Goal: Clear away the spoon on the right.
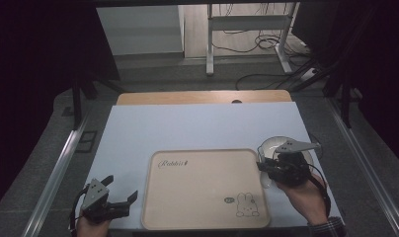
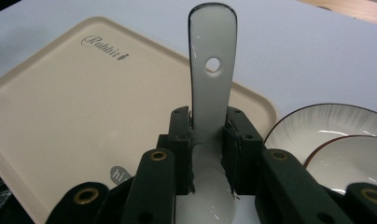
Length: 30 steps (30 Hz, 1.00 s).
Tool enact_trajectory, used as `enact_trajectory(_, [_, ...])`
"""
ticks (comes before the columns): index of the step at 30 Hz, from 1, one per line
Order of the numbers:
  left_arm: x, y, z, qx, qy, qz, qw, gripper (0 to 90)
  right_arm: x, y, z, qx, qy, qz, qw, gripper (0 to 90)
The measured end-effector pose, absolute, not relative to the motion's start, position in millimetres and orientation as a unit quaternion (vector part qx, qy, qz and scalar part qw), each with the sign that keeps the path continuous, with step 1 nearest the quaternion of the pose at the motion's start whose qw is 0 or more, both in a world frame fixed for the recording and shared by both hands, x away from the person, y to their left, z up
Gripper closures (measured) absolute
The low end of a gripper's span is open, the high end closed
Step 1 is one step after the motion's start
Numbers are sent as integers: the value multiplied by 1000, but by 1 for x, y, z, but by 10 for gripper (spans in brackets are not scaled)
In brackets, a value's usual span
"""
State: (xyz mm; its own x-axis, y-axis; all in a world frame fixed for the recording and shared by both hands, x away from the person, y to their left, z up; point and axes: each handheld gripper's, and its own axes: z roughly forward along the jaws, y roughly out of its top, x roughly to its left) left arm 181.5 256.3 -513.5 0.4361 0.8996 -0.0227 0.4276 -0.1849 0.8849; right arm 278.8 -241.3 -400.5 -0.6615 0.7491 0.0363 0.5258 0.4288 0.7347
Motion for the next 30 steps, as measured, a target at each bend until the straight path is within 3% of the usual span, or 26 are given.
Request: enact_trajectory(30, [181, 256, -513, 723, 458, 266, 443, 18, 267, -223, -453, 378, 853, 333, 135, 744])
